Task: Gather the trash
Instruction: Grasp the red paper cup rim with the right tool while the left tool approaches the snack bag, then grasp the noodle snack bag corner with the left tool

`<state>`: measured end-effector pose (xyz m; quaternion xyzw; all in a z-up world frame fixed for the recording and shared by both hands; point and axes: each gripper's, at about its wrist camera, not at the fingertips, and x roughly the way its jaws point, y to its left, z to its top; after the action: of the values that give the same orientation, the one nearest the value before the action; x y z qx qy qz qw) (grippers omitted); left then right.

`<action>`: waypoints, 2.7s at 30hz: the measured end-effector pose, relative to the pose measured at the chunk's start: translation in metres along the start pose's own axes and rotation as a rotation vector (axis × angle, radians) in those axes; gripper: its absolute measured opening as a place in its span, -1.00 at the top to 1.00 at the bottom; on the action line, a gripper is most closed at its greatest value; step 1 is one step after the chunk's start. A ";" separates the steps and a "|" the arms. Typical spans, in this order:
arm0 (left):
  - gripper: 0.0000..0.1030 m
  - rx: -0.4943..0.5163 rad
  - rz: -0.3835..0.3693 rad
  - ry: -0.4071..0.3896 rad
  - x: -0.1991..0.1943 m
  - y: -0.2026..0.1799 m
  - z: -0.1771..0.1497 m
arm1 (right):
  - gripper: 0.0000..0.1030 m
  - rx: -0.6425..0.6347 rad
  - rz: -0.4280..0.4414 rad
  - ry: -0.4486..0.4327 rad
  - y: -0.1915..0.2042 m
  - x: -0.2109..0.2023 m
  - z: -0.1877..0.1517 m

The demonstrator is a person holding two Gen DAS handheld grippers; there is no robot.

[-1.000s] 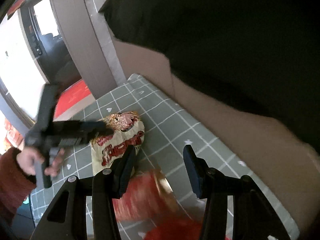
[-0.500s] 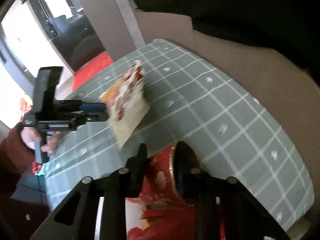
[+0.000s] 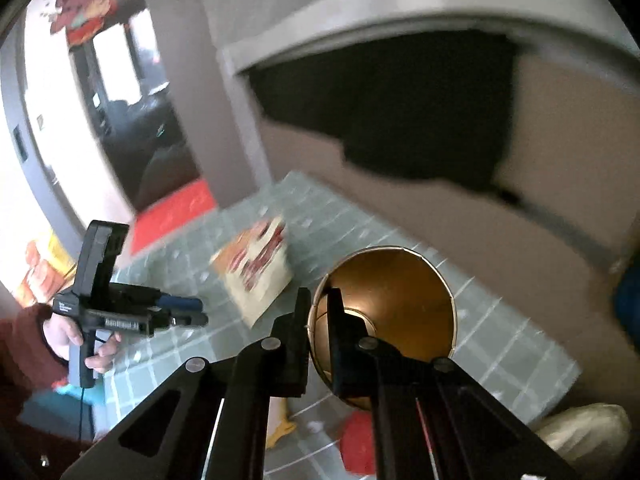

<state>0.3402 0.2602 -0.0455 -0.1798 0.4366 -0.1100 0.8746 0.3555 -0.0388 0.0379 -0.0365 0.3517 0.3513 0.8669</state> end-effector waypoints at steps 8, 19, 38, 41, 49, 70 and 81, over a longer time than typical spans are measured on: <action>0.13 -0.087 0.163 -0.112 0.070 0.060 0.114 | 0.85 0.068 -0.128 -0.016 -0.044 -0.016 -0.011; 0.15 -0.326 -0.131 0.133 0.051 0.100 0.028 | 0.85 0.111 -0.092 0.044 -0.061 -0.017 -0.051; 0.12 -0.160 -0.126 0.142 -0.068 0.004 -0.113 | 0.85 0.068 -0.072 -0.016 -0.020 -0.062 -0.080; 0.12 -0.274 -0.192 0.241 -0.057 0.002 -0.137 | 0.85 0.065 -0.064 -0.011 -0.014 -0.064 -0.088; 0.11 -0.593 -0.175 0.084 -0.039 0.021 -0.141 | 0.85 0.087 -0.044 -0.023 -0.003 -0.063 -0.108; 0.93 -0.049 -0.069 -0.104 -0.036 -0.106 -0.052 | 0.84 0.191 0.006 -0.007 -0.011 -0.060 -0.141; 0.43 -0.016 -0.137 -0.013 0.011 -0.145 -0.056 | 0.84 0.194 0.038 0.038 -0.007 -0.038 -0.152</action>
<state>0.2964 0.1123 -0.0256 -0.2173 0.4182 -0.1649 0.8664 0.2512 -0.1134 -0.0533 0.0478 0.4009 0.3314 0.8527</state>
